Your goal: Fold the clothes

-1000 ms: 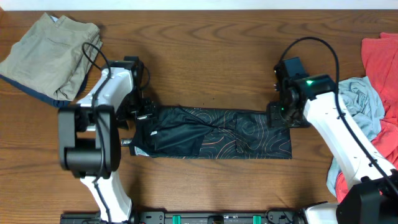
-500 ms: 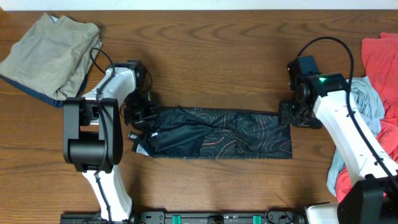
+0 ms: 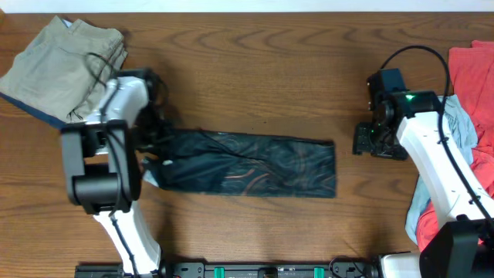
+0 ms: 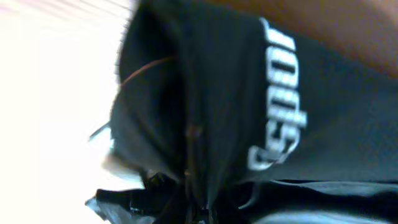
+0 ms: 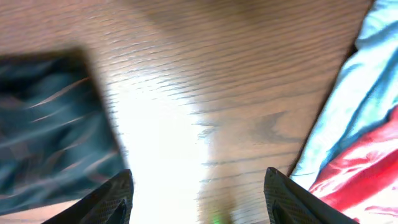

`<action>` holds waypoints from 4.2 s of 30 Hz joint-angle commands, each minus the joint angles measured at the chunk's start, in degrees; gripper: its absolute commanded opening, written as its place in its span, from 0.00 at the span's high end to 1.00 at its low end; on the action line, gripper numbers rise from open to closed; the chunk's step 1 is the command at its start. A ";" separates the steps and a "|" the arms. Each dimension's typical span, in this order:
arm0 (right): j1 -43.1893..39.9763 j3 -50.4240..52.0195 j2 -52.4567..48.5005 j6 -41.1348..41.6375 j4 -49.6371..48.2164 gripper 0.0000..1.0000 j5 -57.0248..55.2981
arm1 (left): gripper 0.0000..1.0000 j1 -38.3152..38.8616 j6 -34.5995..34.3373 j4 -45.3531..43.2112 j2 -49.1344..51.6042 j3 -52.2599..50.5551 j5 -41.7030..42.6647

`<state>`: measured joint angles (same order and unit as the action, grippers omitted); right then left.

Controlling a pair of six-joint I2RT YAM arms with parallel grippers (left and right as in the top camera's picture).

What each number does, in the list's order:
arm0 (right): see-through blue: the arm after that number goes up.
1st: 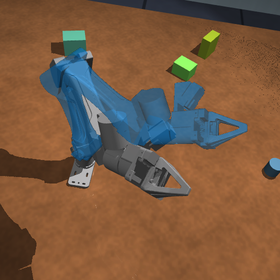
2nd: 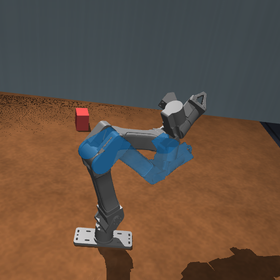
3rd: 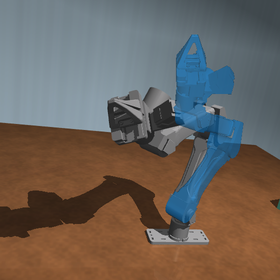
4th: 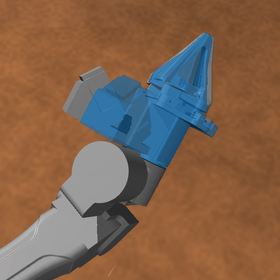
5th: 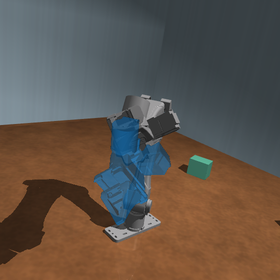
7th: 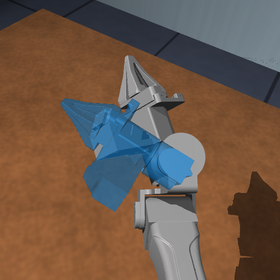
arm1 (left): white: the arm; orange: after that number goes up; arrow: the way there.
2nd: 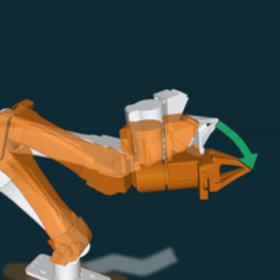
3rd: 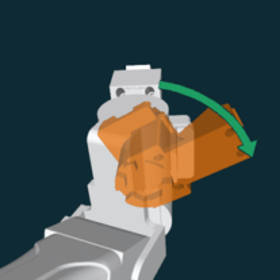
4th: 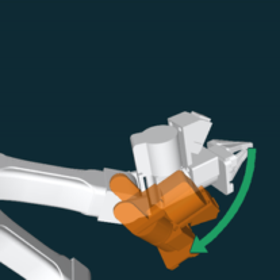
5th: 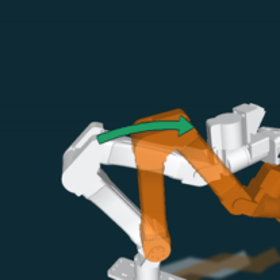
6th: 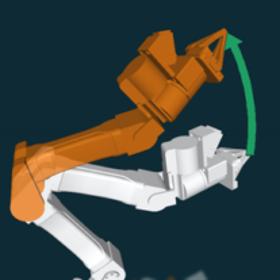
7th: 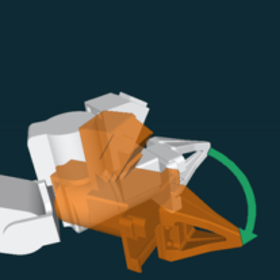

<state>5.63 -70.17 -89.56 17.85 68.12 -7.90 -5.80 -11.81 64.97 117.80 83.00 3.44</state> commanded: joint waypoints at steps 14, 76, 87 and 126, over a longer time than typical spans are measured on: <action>-5.38 -0.31 0.20 0.94 0.31 0.34 -1.77 | 0.94 0.20 -3.69 11.50 -16.59 12.92 9.66; 26.23 -0.26 -12.63 -19.39 -24.06 0.43 36.20 | 0.30 3.23 2.64 -2.84 -12.92 0.24 10.67; 28.04 -0.26 -22.95 -4.59 -20.83 0.98 22.45 | 0.19 3.37 4.42 -14.80 -8.76 -7.93 16.15; 19.80 -0.68 -18.49 1.42 -8.96 0.89 9.33 | 0.94 10.99 11.13 -28.44 -6.25 -15.76 21.55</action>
<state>27.83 -70.72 -112.01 17.91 58.35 4.86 5.82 -1.28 36.93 110.50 66.50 26.65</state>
